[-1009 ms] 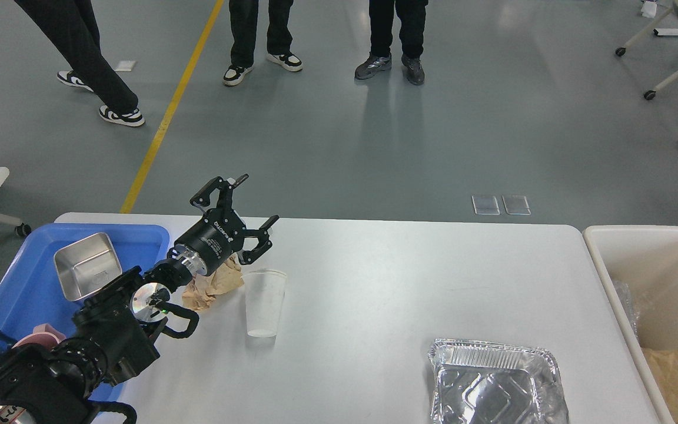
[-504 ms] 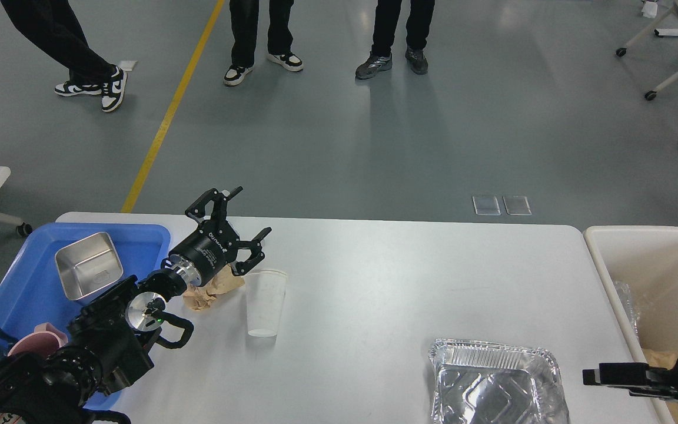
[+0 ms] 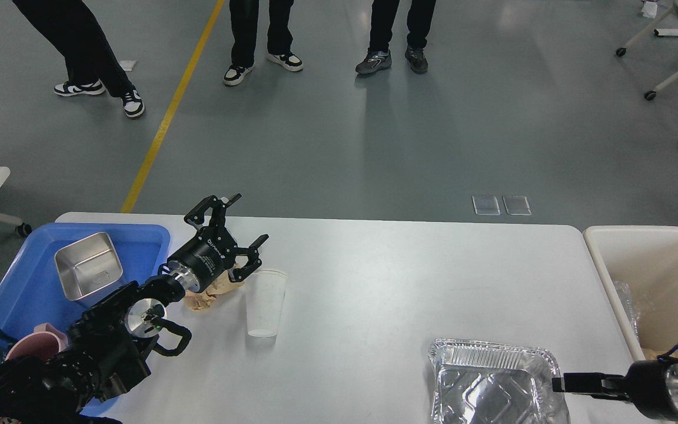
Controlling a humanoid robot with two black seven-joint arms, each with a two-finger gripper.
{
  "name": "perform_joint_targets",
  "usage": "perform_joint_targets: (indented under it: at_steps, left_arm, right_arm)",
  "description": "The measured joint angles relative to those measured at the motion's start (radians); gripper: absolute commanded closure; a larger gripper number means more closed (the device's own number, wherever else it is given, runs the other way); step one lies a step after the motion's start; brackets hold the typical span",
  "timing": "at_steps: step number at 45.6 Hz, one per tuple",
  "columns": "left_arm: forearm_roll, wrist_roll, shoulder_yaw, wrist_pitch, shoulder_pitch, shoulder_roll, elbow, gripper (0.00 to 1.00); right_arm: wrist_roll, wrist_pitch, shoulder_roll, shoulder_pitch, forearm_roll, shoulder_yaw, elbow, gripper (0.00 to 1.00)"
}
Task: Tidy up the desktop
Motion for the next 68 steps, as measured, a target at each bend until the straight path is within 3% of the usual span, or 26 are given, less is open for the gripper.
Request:
perform_joint_targets:
  at_steps: [6,10,14,17,21,25,29,47,53,62,68]
  left_arm:
    - [0.000,-0.001,0.000,0.002,0.009,0.004,0.000,0.03]
    - [0.000,-0.001,0.001,0.002,0.013,0.005,0.000,0.03]
    - [0.001,-0.001,0.003,0.002,0.018,0.005,0.000,0.03]
    - [0.001,-0.004,0.003,0.002,0.019,0.005,0.000,0.03]
    - [0.001,-0.012,0.003,0.003,0.020,0.005,0.000,0.03]
    - [0.001,-0.016,0.004,0.004,0.020,0.005,0.001,0.03]
    - [0.001,-0.016,0.006,0.004,0.020,0.005,0.001,0.03]
    - [0.001,-0.018,0.007,0.004,0.025,0.022,0.000,0.03]
    - [0.000,-0.018,0.008,0.004,0.025,0.024,0.000,0.03]
    - [0.000,-0.019,0.009,0.004,0.023,0.026,0.000,0.03]
    - [0.000,-0.020,0.009,0.004,0.024,0.026,0.000,0.03]
  right_arm:
    - [0.001,-0.003,0.024,-0.006,-0.018,0.000,-0.017,0.03]
    - [0.003,-0.013,0.033,-0.015,-0.025,0.000,-0.024,0.12]
    - [0.007,-0.020,0.038,-0.024,-0.030,0.000,-0.028,0.31]
    - [0.009,-0.022,0.039,-0.026,-0.038,0.000,-0.028,0.53]
    - [0.013,-0.027,0.040,-0.032,-0.054,0.000,-0.028,0.68]
    - [0.015,-0.040,0.040,-0.038,-0.064,0.000,-0.029,0.75]
    - [0.015,-0.048,0.041,-0.040,-0.067,0.000,-0.030,1.00]
    - [0.007,-0.041,0.063,-0.025,-0.056,0.001,-0.044,1.00]
    - [-0.002,0.010,0.063,0.048,-0.048,0.005,-0.039,1.00]
    - [-0.054,0.143,0.060,0.225,0.005,0.018,-0.030,1.00]
    - [-0.122,0.208,0.059,0.353,0.065,0.014,-0.030,1.00]
